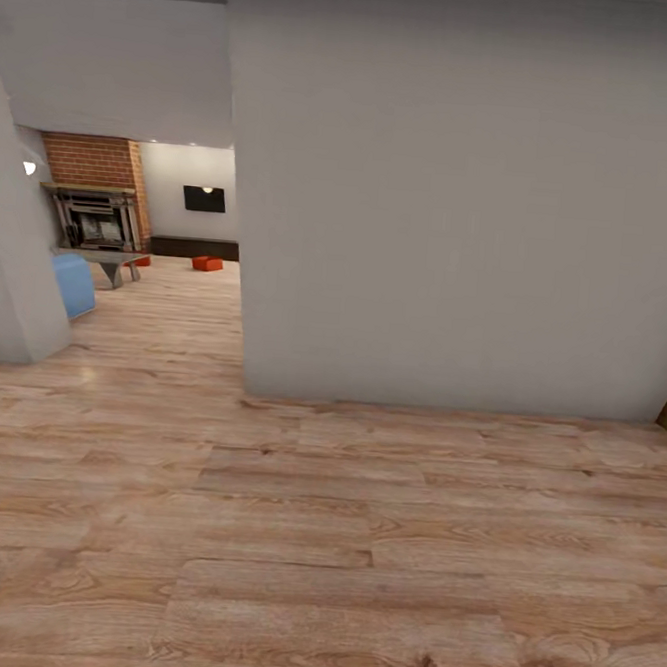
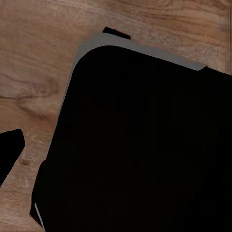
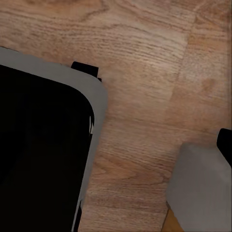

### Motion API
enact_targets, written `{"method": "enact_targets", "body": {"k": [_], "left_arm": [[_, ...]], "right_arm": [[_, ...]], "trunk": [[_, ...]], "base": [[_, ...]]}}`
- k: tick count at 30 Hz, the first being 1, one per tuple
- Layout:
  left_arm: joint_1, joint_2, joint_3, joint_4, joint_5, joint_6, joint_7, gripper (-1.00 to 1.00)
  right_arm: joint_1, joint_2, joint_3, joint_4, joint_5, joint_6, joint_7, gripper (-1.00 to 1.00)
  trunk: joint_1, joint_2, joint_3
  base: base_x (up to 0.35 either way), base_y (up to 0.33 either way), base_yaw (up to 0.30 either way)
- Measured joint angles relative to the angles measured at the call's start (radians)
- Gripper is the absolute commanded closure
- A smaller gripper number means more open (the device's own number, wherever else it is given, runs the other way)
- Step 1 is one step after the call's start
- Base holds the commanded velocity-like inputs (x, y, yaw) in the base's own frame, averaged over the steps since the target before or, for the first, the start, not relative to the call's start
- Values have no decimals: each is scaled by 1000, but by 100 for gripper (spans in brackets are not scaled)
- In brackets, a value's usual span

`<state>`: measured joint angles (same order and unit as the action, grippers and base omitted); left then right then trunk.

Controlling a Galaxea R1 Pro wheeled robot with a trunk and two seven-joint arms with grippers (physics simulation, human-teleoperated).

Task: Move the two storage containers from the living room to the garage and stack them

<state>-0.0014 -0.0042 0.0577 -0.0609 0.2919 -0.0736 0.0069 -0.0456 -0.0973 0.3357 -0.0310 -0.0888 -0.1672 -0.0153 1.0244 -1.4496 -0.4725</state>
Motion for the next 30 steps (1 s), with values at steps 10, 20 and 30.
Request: {"method": "enact_targets", "body": {"k": [10,20,30], "left_arm": [[0,0,0,0,1,1,0,-100],[0,0,-2,0,-5,11,0,-100],[0,0,-2,0,-5,10,0,-100]], "right_arm": [[0,-1,4,0,1,2,0,-100],[0,0,5,0,2,-1,0,-100],[0,1,1,0,-5,0,0,-100]], "trunk": [[0,0,0],[0,0,0],[0,0,0]], "base": [[326,0,0],[326,0,0],[326,0,0]]}}
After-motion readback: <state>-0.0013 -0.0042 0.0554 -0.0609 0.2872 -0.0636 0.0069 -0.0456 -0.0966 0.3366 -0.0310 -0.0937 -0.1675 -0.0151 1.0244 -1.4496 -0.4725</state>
